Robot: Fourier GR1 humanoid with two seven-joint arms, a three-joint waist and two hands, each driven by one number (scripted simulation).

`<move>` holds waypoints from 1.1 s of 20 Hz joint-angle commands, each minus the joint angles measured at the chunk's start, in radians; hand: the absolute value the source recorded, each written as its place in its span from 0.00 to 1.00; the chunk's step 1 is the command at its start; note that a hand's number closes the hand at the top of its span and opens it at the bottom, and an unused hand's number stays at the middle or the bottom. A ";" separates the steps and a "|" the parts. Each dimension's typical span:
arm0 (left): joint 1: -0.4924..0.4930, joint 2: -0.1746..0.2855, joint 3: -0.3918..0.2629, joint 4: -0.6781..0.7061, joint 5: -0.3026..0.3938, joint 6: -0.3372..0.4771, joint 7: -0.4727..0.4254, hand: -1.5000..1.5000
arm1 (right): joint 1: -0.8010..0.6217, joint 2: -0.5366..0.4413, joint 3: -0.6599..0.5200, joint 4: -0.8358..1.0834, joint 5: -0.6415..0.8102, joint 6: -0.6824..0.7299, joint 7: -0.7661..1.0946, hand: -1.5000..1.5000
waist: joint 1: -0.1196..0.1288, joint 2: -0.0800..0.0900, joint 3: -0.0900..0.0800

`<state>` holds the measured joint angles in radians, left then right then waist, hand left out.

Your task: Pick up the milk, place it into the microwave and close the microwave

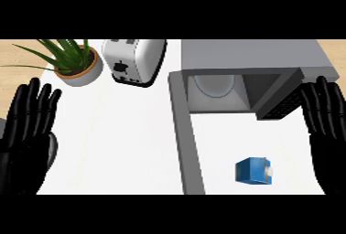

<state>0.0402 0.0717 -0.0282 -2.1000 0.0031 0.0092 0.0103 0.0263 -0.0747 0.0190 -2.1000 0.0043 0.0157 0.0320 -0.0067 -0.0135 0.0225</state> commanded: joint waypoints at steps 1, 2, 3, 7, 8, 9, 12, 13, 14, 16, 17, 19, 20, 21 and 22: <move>-0.047 0.001 -0.009 -0.048 -0.043 0.036 0.090 0.00 | 0.102 0.055 0.068 -0.068 0.039 -0.021 -0.043 0.00 | 0.001 0.011 -0.022; 0.052 0.018 0.026 -0.050 -0.027 0.003 -0.011 0.00 | 0.078 0.046 0.097 -0.153 0.057 -0.034 0.066 0.00 | 0.006 0.010 -0.023; -0.035 0.013 0.018 -0.064 -0.044 0.034 0.084 0.00 | 0.084 0.057 0.127 -0.168 0.063 -0.029 0.055 0.00 | 0.004 0.011 -0.023; 0.034 -0.053 0.015 -0.078 0.031 0.061 0.124 0.00 | 0.130 0.074 0.389 -0.238 -0.008 -0.012 0.160 0.00 | 0.015 0.006 -0.023; 0.067 -0.065 -0.012 -0.076 0.019 0.057 0.108 0.00 | 0.123 0.074 0.435 -0.222 -0.008 -0.038 0.151 0.00 | 0.019 0.009 -0.023; 0.113 -0.056 0.016 -0.133 0.051 0.051 0.118 0.00 | 0.150 0.074 0.464 -0.254 0.002 -0.041 0.164 0.00 | 0.021 0.006 -0.023; 0.164 -0.050 0.016 -0.145 0.058 0.034 0.091 0.00 | 0.204 0.074 0.621 -0.329 0.088 -0.105 0.207 0.00 | 0.009 0.008 -0.024; 0.102 -0.039 0.051 -0.125 0.056 0.048 0.107 0.00 | 0.212 0.065 0.556 -0.293 0.054 -0.066 0.183 0.00 | 0.006 0.012 -0.023; 0.154 -0.056 0.019 -0.164 0.054 0.044 0.101 0.00 | 0.270 0.074 0.646 -0.371 0.125 -0.113 0.201 0.00 | 0.004 0.010 -0.023; 0.215 -0.045 0.041 -0.174 0.097 0.001 0.068 0.00 | 0.222 0.075 0.708 -0.291 0.193 -0.182 0.168 0.00 | 0.008 0.011 -0.023; 0.301 -0.070 0.001 -0.221 0.067 -0.002 0.042 0.00 | 0.256 0.059 0.651 -0.306 0.154 -0.138 0.138 0.00 | 0.010 0.011 -0.023; 0.231 -0.038 0.063 -0.226 0.120 0.003 0.109 0.00 | 0.287 0.074 0.770 -0.304 0.314 -0.238 0.134 0.00 | 0.005 0.010 -0.023; 0.325 -0.055 0.040 -0.255 0.138 -0.029 0.060 0.00 | 0.307 0.051 0.701 -0.362 0.287 -0.216 0.144 0.00 | 0.008 0.009 -0.023; 0.307 -0.071 0.025 -0.222 0.096 -0.010 0.044 0.00 | 0.296 0.060 0.680 -0.317 0.283 -0.234 0.127 0.00 | 0.007 0.010 -0.023; 0.268 -0.071 0.002 -0.211 0.085 0.013 0.064 0.00 | 0.219 0.074 0.646 -0.286 0.257 -0.237 0.164 0.00 | 0.008 0.012 -0.023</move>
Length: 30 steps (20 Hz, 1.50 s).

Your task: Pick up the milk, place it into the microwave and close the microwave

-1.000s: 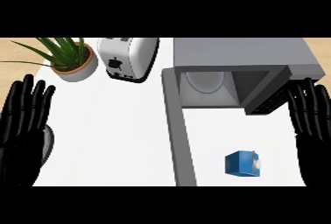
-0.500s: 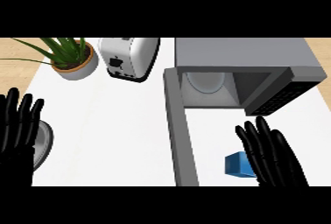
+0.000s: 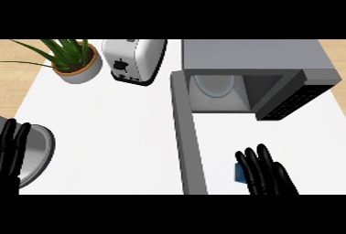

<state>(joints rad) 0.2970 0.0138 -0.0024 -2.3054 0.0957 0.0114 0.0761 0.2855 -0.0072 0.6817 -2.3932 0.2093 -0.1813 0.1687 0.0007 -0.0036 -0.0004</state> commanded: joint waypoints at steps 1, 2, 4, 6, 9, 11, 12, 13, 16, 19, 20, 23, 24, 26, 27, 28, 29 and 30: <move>0.031 0.035 0.064 -0.076 0.074 -0.030 0.047 0.00 | 0.007 -0.008 -0.023 0.051 0.062 -0.043 -0.039 0.00 | 0.002 0.001 0.000; 0.110 -0.013 -0.015 -0.018 0.029 -0.049 -0.071 0.00 | 0.013 0.007 -0.001 0.085 0.082 -0.069 -0.065 0.00 | 0.003 0.001 0.000; 0.131 -0.006 0.028 0.015 0.042 -0.075 -0.128 0.00 | 0.056 -0.025 -0.048 0.069 0.066 -0.079 -0.085 0.00 | 0.003 0.001 0.000; 0.160 -0.013 0.012 0.000 0.061 -0.085 -0.125 0.00 | 0.059 -0.070 -0.168 0.078 -0.052 -0.044 -0.125 0.00 | 0.005 0.002 0.001; 0.156 0.002 0.068 -0.009 0.100 -0.116 -0.122 0.00 | 0.093 -0.051 -0.057 0.060 0.042 -0.104 -0.110 0.00 | 0.001 0.001 0.000; 0.218 0.023 0.120 -0.103 0.157 -0.133 -0.100 0.00 | 0.125 -0.099 -0.176 0.092 -0.076 -0.063 -0.178 0.00 | 0.005 0.001 0.001; 0.134 0.033 0.105 -0.091 0.131 -0.098 -0.013 0.00 | 0.015 -0.035 -0.200 0.175 -0.074 -0.079 -0.120 0.00 | 0.004 0.003 0.001; 0.157 0.021 0.111 -0.104 0.149 -0.109 -0.031 0.00 | 0.049 -0.048 -0.195 0.202 -0.082 -0.080 -0.177 0.00 | 0.003 0.003 0.001; 0.138 -0.013 0.046 -0.058 0.056 -0.084 -0.073 0.00 | 0.082 -0.055 -0.223 0.276 -0.130 -0.077 -0.263 0.00 | 0.000 0.003 0.001; 0.284 -0.013 0.071 -0.093 0.122 -0.175 -0.150 0.00 | 0.111 -0.089 -0.283 0.310 -0.156 -0.063 -0.302 0.00 | 0.006 0.001 0.001; 0.197 -0.013 0.059 -0.013 0.076 -0.147 -0.142 0.00 | 0.068 -0.101 -0.374 0.353 -0.235 -0.026 -0.346 0.00 | 0.001 0.003 0.001; 0.282 -0.008 0.107 -0.082 0.145 -0.188 -0.153 0.00 | 0.116 -0.124 -0.391 0.367 -0.250 -0.012 -0.354 0.00 | 0.004 0.001 0.001; 0.219 -0.013 0.078 0.000 0.098 -0.150 -0.175 0.00 | 0.167 -0.112 -0.381 0.453 -0.259 0.003 -0.493 0.00 | -0.003 0.002 0.001; 0.267 -0.014 0.032 -0.083 0.090 -0.139 -0.155 0.00 | 0.165 -0.110 -0.387 0.449 -0.233 -0.015 -0.478 0.00 | 0.001 0.002 0.001; 0.229 0.012 0.122 -0.095 0.159 -0.166 -0.100 0.00 | 0.117 -0.154 -0.491 0.461 -0.334 0.050 -0.466 0.00 | 0.001 0.003 0.001; 0.260 -0.002 0.119 -0.058 0.140 -0.191 -0.164 0.00 | 0.122 -0.118 -0.461 0.570 -0.280 0.027 -0.563 0.00 | 0.004 0.002 0.001; 0.236 -0.013 0.071 -0.067 0.102 -0.168 -0.137 0.00 | 0.190 -0.154 -0.463 0.514 -0.303 0.061 -0.560 0.00 | -0.002 0.002 0.001; 0.352 -0.013 0.099 -0.056 0.153 -0.226 -0.212 0.00 | 0.213 -0.138 -0.448 0.536 -0.299 0.062 -0.614 0.00 | 0.005 0.000 0.001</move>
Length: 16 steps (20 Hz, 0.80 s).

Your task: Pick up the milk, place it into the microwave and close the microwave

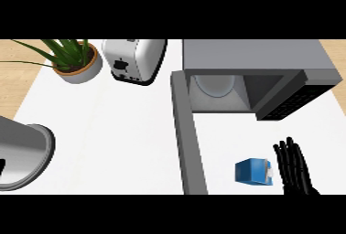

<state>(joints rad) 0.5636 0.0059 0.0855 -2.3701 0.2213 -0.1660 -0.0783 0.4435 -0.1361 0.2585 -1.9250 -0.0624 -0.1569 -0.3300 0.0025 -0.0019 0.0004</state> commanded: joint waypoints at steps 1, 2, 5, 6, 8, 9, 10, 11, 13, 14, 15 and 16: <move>0.047 -0.006 -0.070 0.008 -0.036 0.013 -0.059 0.00 | -0.003 -0.006 -0.053 0.133 -0.035 0.047 -0.111 0.00 | 0.002 0.000 0.000; 0.047 -0.006 -0.112 -0.016 -0.076 0.039 -0.055 0.00 | -0.023 -0.029 -0.094 0.130 -0.058 0.063 -0.094 0.00 | 0.001 0.000 0.000; 0.001 -0.006 -0.086 0.097 -0.075 0.032 -0.108 0.00 | 0.077 -0.044 -0.075 0.119 -0.073 0.114 -0.175 0.00 | -0.004 0.000 0.000; 0.042 0.002 0.011 0.039 0.024 -0.034 -0.083 0.00 | -0.041 0.007 -0.058 0.237 -0.013 0.066 -0.167 0.00 | 0.004 0.000 0.000; 0.072 0.013 -0.002 -0.039 0.043 -0.031 -0.032 0.00 | -0.060 -0.036 -0.125 0.296 -0.070 0.138 -0.227 0.00 | 0.005 0.000 0.000; 0.098 0.001 -0.018 -0.051 0.036 -0.041 -0.019 0.00 | -0.036 -0.023 -0.108 0.234 -0.051 0.111 -0.202 0.00 | 0.003 0.000 0.000; 0.028 0.015 0.022 -0.011 0.055 -0.022 -0.011 0.00 | -0.119 -0.038 -0.163 0.370 -0.075 0.148 -0.255 0.00 | 0.004 0.001 0.000; 0.056 -0.005 -0.037 -0.017 -0.016 -0.008 -0.048 0.00 | -0.074 -0.024 -0.095 0.305 -0.014 0.123 -0.219 0.00 | 0.002 0.000 0.000; 0.143 -0.006 -0.044 -0.036 0.007 -0.047 -0.086 0.00 | -0.051 -0.010 -0.080 0.287 0.019 0.094 -0.231 0.00 | 0.005 -0.001 -0.001; 0.032 -0.006 -0.063 0.006 -0.041 0.013 -0.048 0.00 | -0.171 0.000 -0.100 0.320 0.004 0.092 -0.160 0.00 | 0.003 0.001 0.000; 0.131 -0.006 -0.120 -0.003 -0.055 0.013 -0.113 0.00 | -0.161 -0.019 -0.145 0.440 -0.023 0.139 -0.270 0.00 | 0.007 0.000 0.000; 0.043 -0.006 -0.034 -0.027 -0.016 0.015 -0.018 0.00 | -0.085 -0.004 -0.088 0.259 0.015 0.091 -0.186 0.00 | -0.001 0.001 -0.001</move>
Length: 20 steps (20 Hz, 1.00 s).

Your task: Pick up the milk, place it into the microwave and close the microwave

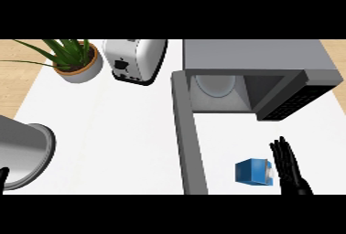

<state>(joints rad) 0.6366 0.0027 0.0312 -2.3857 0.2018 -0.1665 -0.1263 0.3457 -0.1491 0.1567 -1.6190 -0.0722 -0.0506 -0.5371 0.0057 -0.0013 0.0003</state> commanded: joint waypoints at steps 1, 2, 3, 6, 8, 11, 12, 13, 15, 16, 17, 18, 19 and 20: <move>0.033 -0.003 0.011 -0.015 0.017 -0.025 -0.031 0.00 | -0.037 0.034 0.010 0.084 0.031 -0.006 -0.040 0.00 | 0.001 0.000 0.000; 0.080 -0.003 0.010 -0.013 0.031 -0.037 -0.044 0.00 | -0.032 0.013 -0.029 0.087 -0.002 0.021 -0.064 0.00 | 0.002 -0.001 0.000; -0.019 0.014 0.059 -0.022 0.060 -0.021 0.037 0.00 | -0.096 0.032 -0.043 0.153 0.003 0.007 -0.071 0.00 | -0.001 0.001 0.000; -0.024 -0.002 -0.031 0.041 -0.026 0.024 -0.032 0.00 | -0.051 0.015 -0.063 0.151 0.008 0.010 -0.085 0.00 | -0.003 0.000 0.000; -0.007 0.013 0.062 -0.028 0.064 -0.024 0.046 0.00 | -0.140 0.010 -0.120 0.218 0.005 -0.026 -0.046 0.00 | 0.001 0.001 0.000; 0.018 -0.002 0.021 -0.060 0.038 -0.012 0.046 0.00 | -0.178 0.044 -0.134 0.372 0.065 -0.099 -0.122 0.00 | 0.004 0.001 0.000; -0.001 -0.002 0.063 0.002 0.051 -0.029 0.000 0.00 | -0.162 0.039 -0.136 0.349 0.082 -0.122 -0.120 0.00 | 0.001 0.001 0.000; -0.006 0.000 0.051 0.057 0.025 -0.056 -0.034 0.00 | -0.225 0.004 -0.184 0.434 0.056 -0.090 -0.118 0.00 | 0.004 0.001 0.000; 0.033 0.027 0.097 -0.041 0.099 -0.066 0.014 0.00 | -0.173 0.007 -0.183 0.446 0.063 -0.087 -0.189 0.00 | 0.002 0.000 0.000; 0.027 -0.002 -0.012 0.040 -0.032 -0.021 -0.075 0.00 | -0.239 0.000 -0.195 0.548 0.066 -0.067 -0.202 0.00 | 0.004 0.001 0.000; 0.002 -0.002 0.003 0.007 -0.005 -0.014 -0.007 0.00 | -0.275 0.004 -0.220 0.634 0.059 -0.060 -0.273 0.00 | 0.003 0.001 0.000; 0.021 0.007 0.066 0.005 0.061 -0.066 -0.015 0.00 | -0.282 -0.041 -0.245 0.597 0.016 0.005 -0.234 0.00 | 0.003 0.000 0.000; -0.036 0.009 0.059 0.008 0.034 -0.033 0.023 0.00 | -0.262 -0.032 -0.235 0.612 -0.005 0.054 -0.250 0.00 | -0.001 0.001 0.000; 0.011 -0.002 0.009 -0.029 0.006 0.005 0.006 0.00 | -0.197 -0.061 -0.195 0.558 -0.011 0.143 -0.255 0.00 | -0.001 0.000 0.000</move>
<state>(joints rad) 0.6417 0.0063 0.0644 -2.3841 0.2248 -0.1935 -0.1323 0.1209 -0.1676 -0.0427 -1.0893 -0.0469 -0.0434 -0.7543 0.0073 -0.0005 0.0005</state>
